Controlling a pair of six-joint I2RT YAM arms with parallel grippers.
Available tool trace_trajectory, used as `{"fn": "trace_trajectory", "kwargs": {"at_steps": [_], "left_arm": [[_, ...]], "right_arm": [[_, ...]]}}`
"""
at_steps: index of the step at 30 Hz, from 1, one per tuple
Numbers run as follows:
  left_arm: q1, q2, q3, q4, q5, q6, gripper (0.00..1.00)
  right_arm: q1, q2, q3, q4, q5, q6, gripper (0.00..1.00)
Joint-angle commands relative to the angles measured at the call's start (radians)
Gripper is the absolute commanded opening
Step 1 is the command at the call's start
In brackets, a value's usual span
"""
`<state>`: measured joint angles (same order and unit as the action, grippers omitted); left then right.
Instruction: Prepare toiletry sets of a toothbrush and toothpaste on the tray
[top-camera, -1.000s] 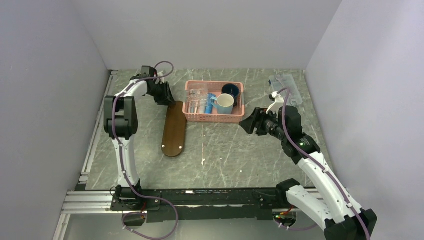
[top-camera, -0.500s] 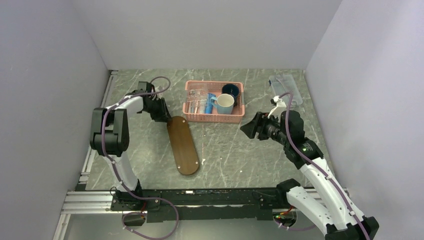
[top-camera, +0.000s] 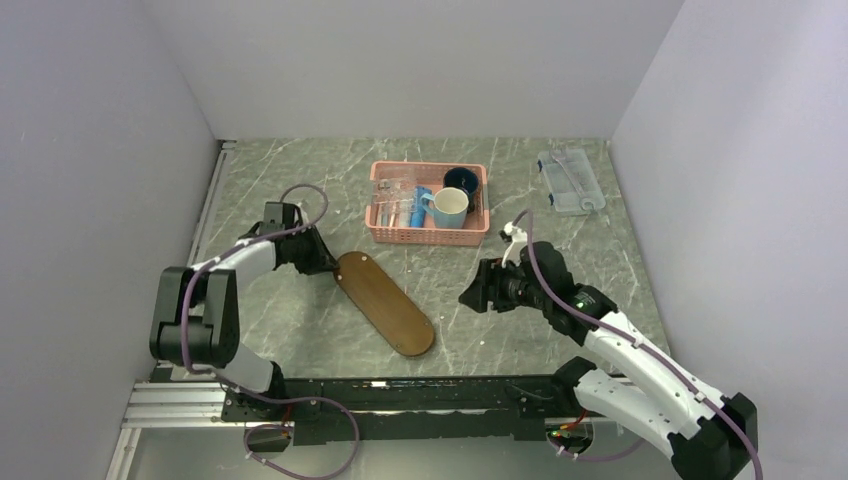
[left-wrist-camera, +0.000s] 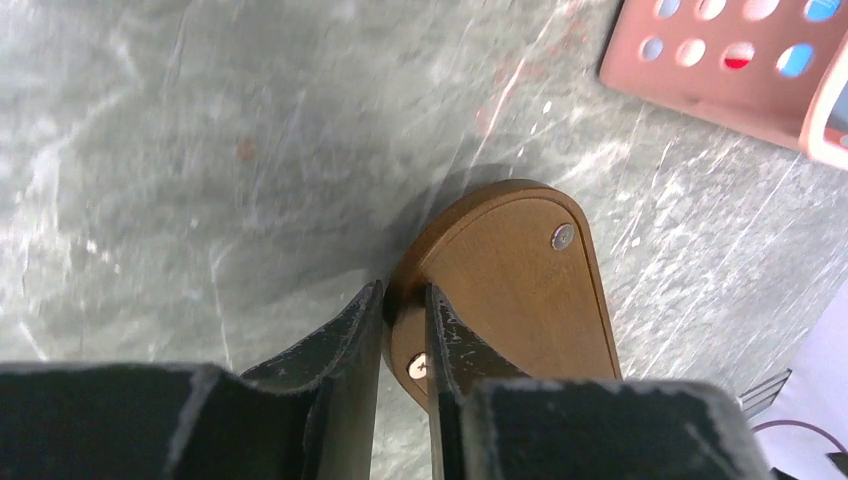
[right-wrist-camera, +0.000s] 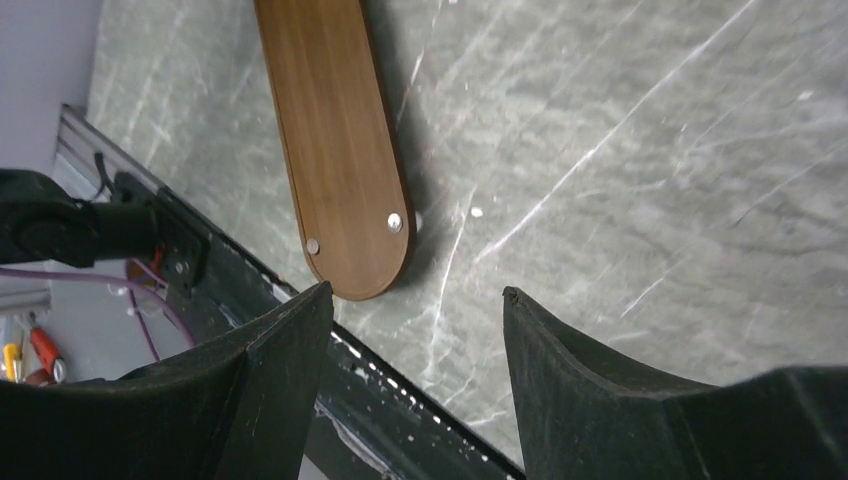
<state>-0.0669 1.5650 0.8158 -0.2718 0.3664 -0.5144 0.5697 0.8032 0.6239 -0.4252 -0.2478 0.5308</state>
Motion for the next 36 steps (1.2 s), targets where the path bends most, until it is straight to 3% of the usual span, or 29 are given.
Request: {"fn": "trace_trajectory", "kwargs": {"at_steps": [1, 8, 13, 20, 28, 36], "left_arm": [[-0.005, -0.108, -0.120, 0.028, -0.078, -0.058, 0.16], [-0.012, -0.311, -0.261, 0.036, -0.121, -0.128, 0.15], [-0.028, -0.448, -0.337, 0.015, -0.158, -0.160, 0.32], [-0.031, -0.517, -0.322, -0.022, -0.189, -0.145, 0.51], [-0.031, -0.410, -0.233, 0.012, -0.188, -0.061, 0.62], [-0.030, -0.273, -0.225, 0.188, -0.065, -0.043, 0.63]], "right_arm": [[0.065, 0.012, -0.042, 0.019, 0.092, 0.066, 0.65], [0.098, 0.009, -0.137, 0.055, 0.128, 0.148, 0.65], [0.111, 0.024, -0.176, 0.108, 0.115, 0.197, 0.66], [0.124, 0.018, -0.237, 0.205, 0.083, 0.291, 0.67], [0.144, 0.032, -0.314, 0.332, 0.064, 0.413, 0.67], [0.186, 0.058, -0.374, 0.442, 0.066, 0.510, 0.66]]}}
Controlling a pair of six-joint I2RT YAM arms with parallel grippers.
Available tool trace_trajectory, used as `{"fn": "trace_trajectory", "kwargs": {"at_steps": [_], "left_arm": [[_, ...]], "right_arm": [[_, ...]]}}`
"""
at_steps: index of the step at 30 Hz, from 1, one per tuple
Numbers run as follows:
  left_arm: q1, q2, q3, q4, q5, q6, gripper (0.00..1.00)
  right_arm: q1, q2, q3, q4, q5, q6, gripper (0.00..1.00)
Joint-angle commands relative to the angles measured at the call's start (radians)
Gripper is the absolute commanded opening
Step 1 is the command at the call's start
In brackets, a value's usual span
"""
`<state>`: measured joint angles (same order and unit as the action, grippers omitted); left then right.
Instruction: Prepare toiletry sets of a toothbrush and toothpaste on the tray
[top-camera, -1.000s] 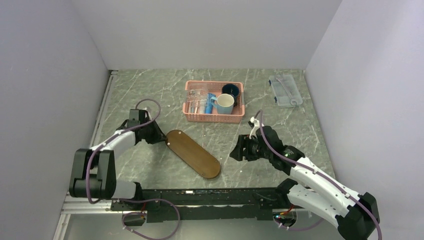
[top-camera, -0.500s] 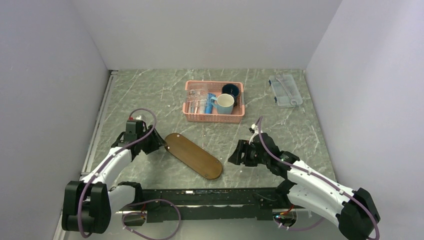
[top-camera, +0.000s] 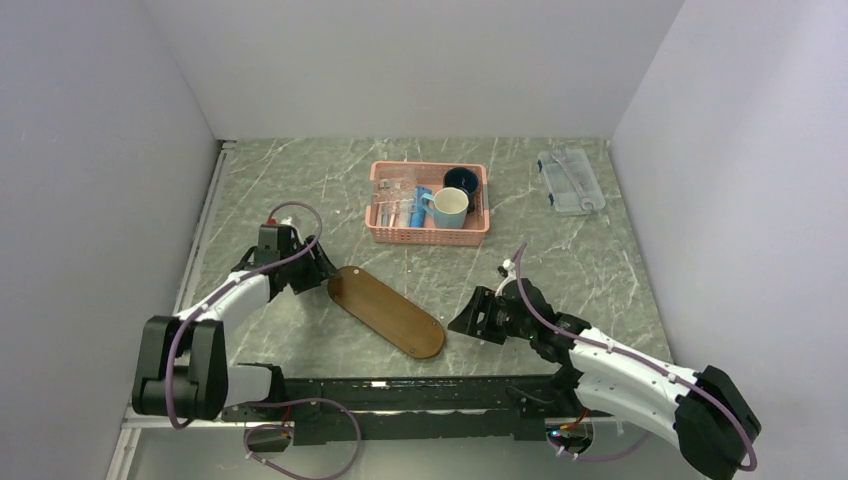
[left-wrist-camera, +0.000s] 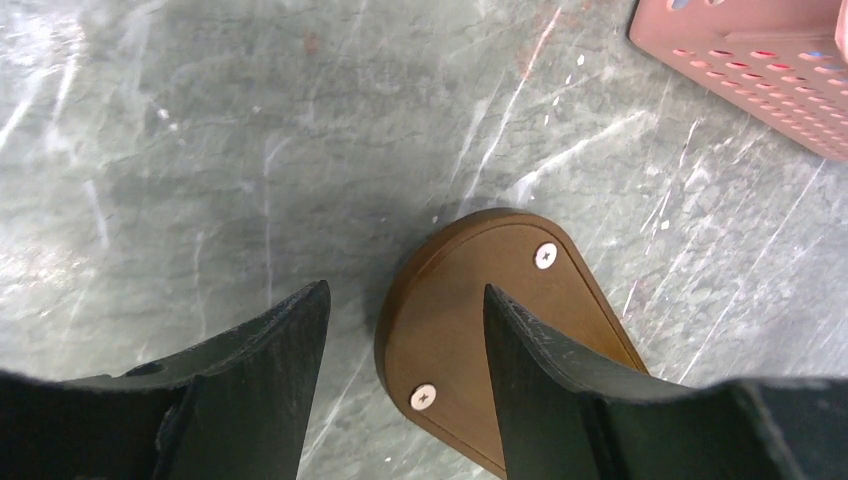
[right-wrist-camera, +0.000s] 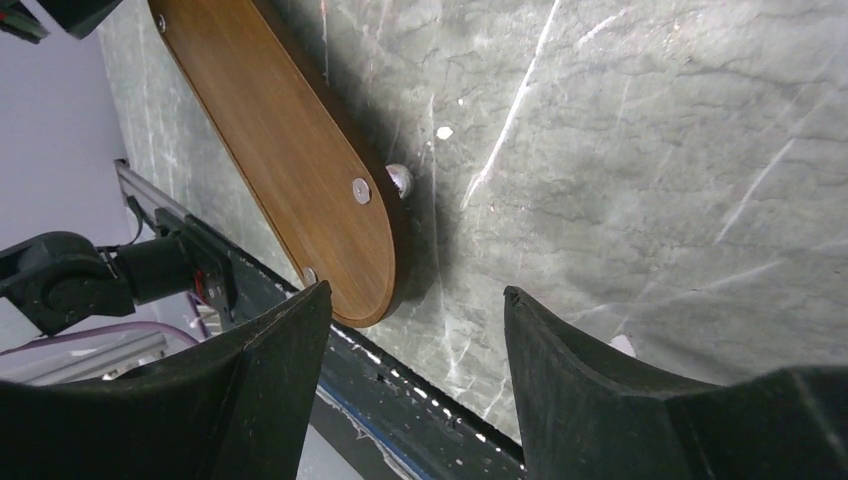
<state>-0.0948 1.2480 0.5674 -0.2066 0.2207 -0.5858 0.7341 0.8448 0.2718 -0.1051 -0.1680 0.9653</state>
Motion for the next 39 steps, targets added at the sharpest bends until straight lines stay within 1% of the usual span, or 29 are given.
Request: {"fn": "trace_trajectory", "kwargs": {"at_steps": [1, 5, 8, 11, 17, 21, 28, 31, 39], "left_arm": [[-0.002, 0.059, 0.024, 0.141, 0.099, 0.031, 0.63], [-0.003, 0.100, 0.017, 0.197, 0.162, 0.036, 0.63], [-0.005, 0.106, 0.005, 0.242, 0.190, 0.038, 0.63], [-0.014, 0.097, -0.009, 0.251, 0.195, 0.040, 0.62], [-0.025, 0.063, -0.048, 0.247, 0.171, 0.045, 0.61], [-0.026, 0.045, -0.067, 0.243, 0.157, 0.048, 0.61], [-0.035, 0.000, -0.095, 0.234, 0.153, 0.043, 0.60], [-0.040, -0.016, -0.104, 0.228, 0.147, 0.039, 0.59], [-0.069, -0.042, -0.121, 0.214, 0.149, 0.039, 0.56]], "right_arm": [[0.029, 0.028, -0.024, 0.137, -0.013, 0.084, 0.65], [0.066, 0.079, -0.036, 0.200, -0.003, 0.126, 0.65], [0.092, 0.125, -0.037, 0.252, 0.001, 0.150, 0.63], [0.117, 0.170, -0.024, 0.277, 0.005, 0.161, 0.61], [0.156, 0.227, -0.007, 0.308, 0.024, 0.179, 0.54], [0.164, 0.238, 0.003, 0.308, 0.033, 0.182, 0.49], [0.165, 0.232, 0.016, 0.292, 0.061, 0.185, 0.32], [0.165, 0.229, 0.029, 0.271, 0.075, 0.179, 0.30], [0.164, 0.207, 0.062, 0.200, 0.118, 0.152, 0.28]]}}
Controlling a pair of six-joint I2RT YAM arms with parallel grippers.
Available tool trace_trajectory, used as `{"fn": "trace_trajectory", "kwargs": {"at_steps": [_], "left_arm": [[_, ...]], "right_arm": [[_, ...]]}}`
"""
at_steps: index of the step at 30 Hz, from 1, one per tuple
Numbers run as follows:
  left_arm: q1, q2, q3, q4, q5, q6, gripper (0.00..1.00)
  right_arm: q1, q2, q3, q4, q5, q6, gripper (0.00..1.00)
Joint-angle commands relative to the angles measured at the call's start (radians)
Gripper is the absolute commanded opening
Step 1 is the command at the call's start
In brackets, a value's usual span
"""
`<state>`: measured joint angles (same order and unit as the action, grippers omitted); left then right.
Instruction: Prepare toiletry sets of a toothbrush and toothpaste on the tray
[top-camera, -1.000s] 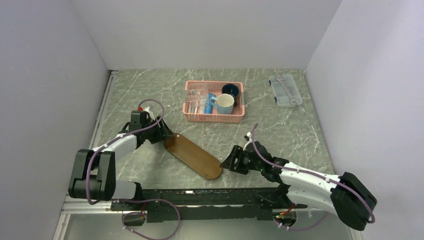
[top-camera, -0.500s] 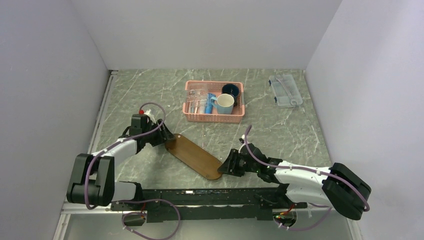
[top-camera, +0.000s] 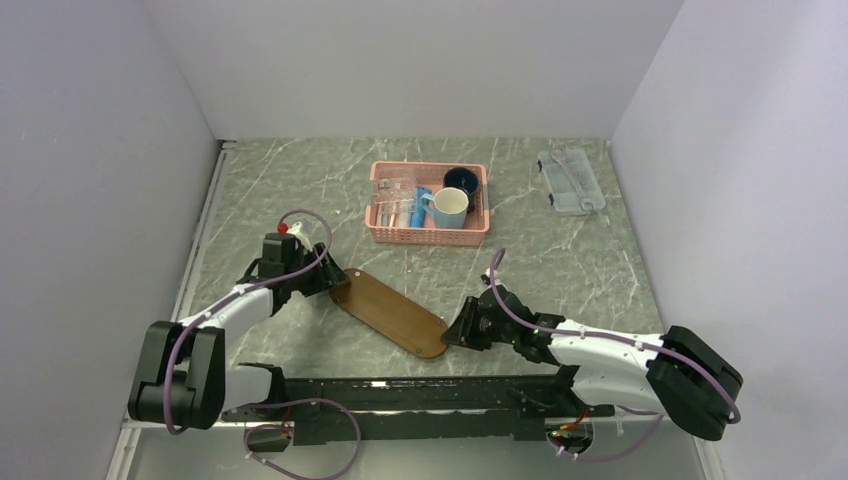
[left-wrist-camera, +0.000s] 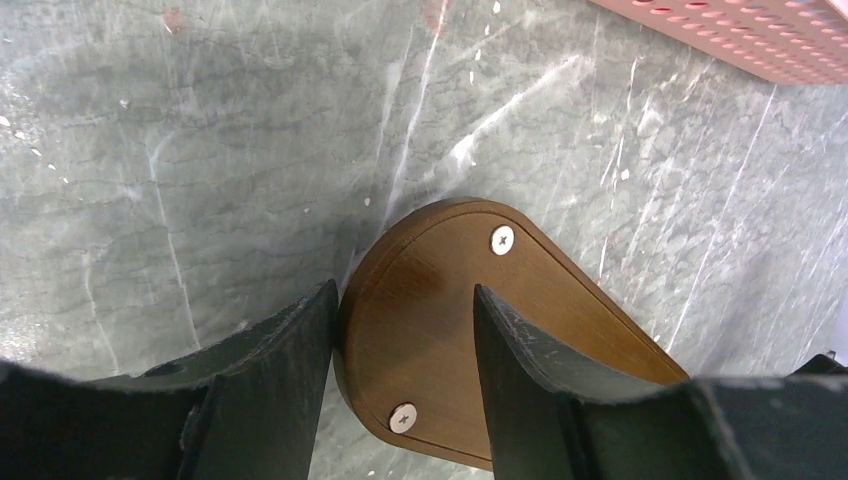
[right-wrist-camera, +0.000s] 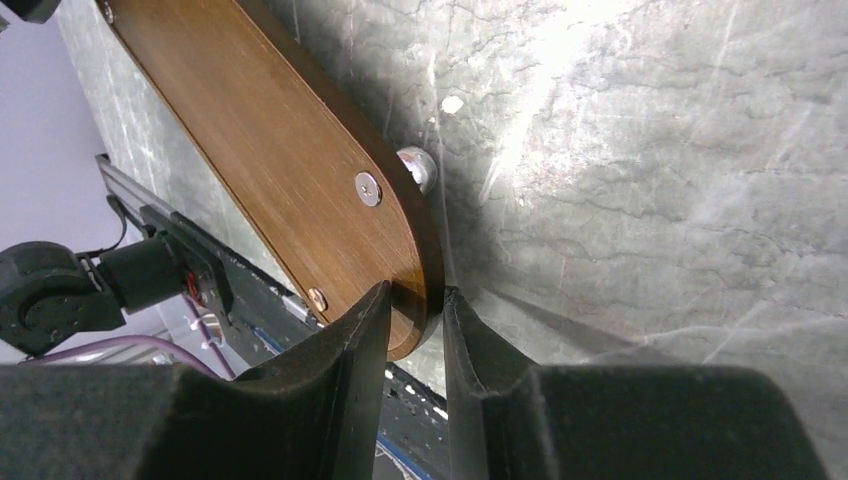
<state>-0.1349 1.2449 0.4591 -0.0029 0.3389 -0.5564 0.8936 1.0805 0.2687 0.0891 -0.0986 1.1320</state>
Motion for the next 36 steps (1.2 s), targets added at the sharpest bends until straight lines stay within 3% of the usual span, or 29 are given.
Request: {"fn": "trace_trajectory", "kwargs": {"at_steps": [1, 10, 19, 36], "left_arm": [[-0.034, -0.043, -0.013, 0.006, 0.027, 0.010, 0.56], [-0.066, -0.066, -0.023, -0.031, 0.014, 0.004, 0.51], [-0.111, -0.092, -0.057, -0.031, 0.006, -0.003, 0.49], [-0.284, -0.192, -0.091, -0.086, -0.052, -0.053, 0.48]], "right_arm": [[0.003, -0.033, 0.070, -0.008, 0.057, -0.024, 0.28], [-0.063, -0.073, 0.123, -0.131, 0.066, -0.112, 0.27], [-0.242, -0.062, 0.128, -0.145, -0.058, -0.225, 0.27], [-0.315, 0.021, 0.184, -0.192, -0.033, -0.349, 0.30]]}}
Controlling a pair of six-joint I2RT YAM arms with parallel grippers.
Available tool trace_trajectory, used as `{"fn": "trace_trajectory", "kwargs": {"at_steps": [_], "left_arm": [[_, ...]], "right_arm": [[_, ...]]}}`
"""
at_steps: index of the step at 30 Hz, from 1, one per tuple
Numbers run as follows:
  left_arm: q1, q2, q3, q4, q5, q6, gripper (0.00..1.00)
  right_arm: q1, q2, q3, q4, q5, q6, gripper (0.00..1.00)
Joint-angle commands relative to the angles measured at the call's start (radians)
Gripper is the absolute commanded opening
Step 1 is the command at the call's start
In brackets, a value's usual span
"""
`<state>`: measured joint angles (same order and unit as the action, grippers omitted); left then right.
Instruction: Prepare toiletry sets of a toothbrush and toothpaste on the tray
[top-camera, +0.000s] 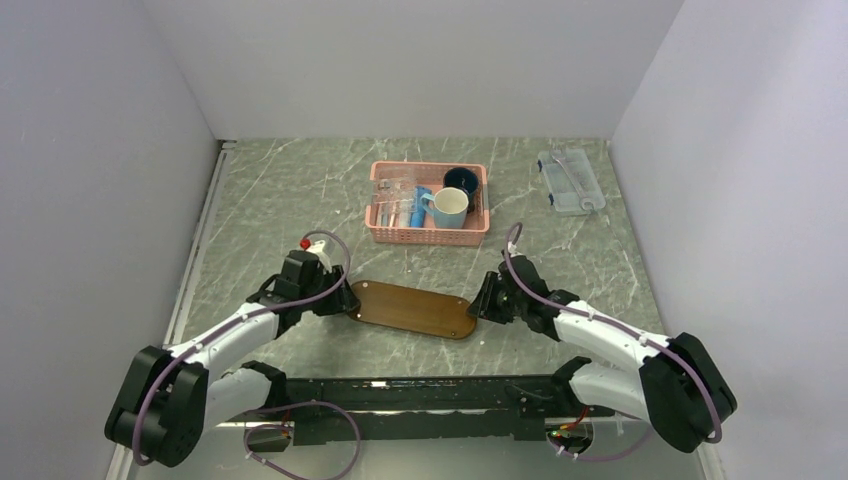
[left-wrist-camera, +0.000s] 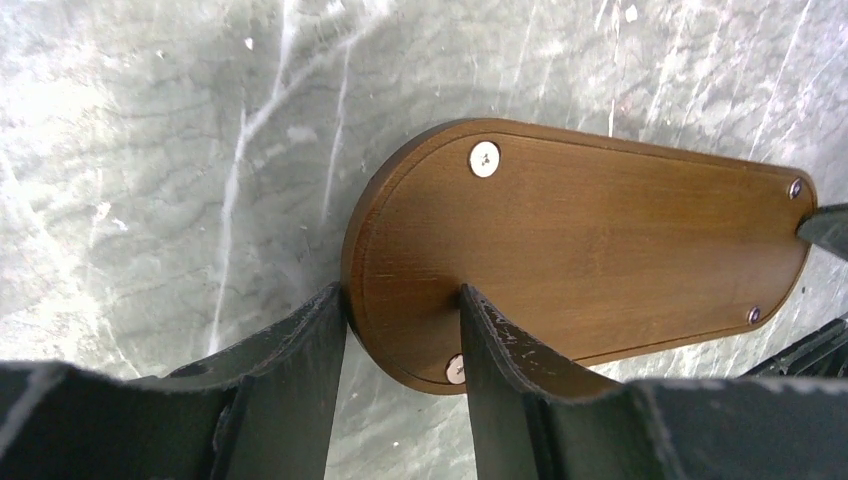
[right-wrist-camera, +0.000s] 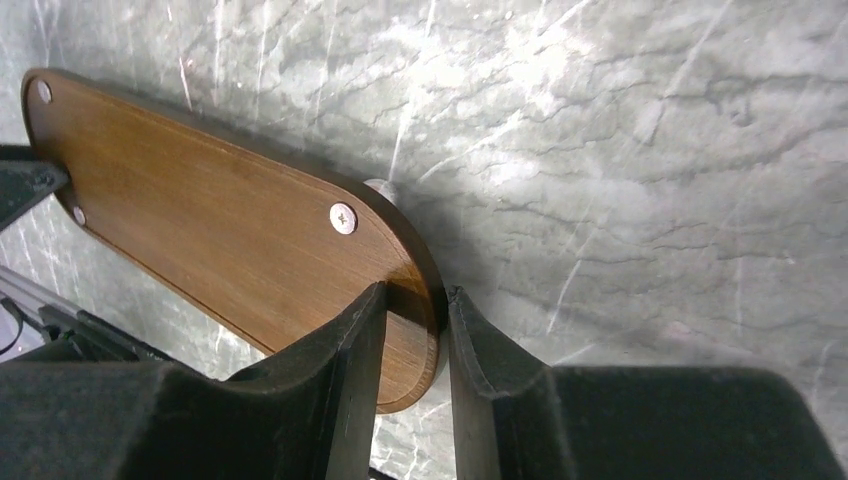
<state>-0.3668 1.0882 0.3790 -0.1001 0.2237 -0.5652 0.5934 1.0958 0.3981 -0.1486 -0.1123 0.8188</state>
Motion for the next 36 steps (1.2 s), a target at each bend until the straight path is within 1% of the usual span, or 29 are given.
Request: {"fn": "trace_trajectory", "kwargs": {"at_steps": [1, 9, 15, 19, 27, 32, 36], "left_arm": [[-0.060, -0.040, -0.014, 0.010, 0.060, -0.049, 0.48], [-0.127, -0.096, -0.045, -0.007, 0.032, -0.093, 0.48], [-0.155, -0.175, -0.070, -0.053, -0.004, -0.116, 0.49], [-0.154, -0.199, -0.051, -0.101, -0.044, -0.107, 0.54], [-0.154, -0.186, 0.021, -0.190, -0.116, -0.089, 0.65], [-0.155, -0.192, 0.121, -0.313, -0.212, -0.084, 0.70], [-0.154, -0.215, 0.211, -0.391, -0.236, -0.059, 0.75]], "right_arm": [[-0.020, 0.008, 0.058, 0.042, -0.020, -0.042, 0.31], [-0.063, 0.041, 0.086, 0.018, -0.012, -0.101, 0.31], [-0.085, 0.058, 0.095, 0.001, -0.002, -0.138, 0.32], [-0.088, 0.060, 0.099, -0.004, -0.003, -0.143, 0.32], [-0.088, 0.035, 0.131, -0.086, 0.057, -0.186, 0.44], [-0.088, -0.010, 0.195, -0.172, 0.142, -0.229, 0.48], [-0.089, -0.026, 0.276, -0.232, 0.179, -0.266, 0.50]]}}
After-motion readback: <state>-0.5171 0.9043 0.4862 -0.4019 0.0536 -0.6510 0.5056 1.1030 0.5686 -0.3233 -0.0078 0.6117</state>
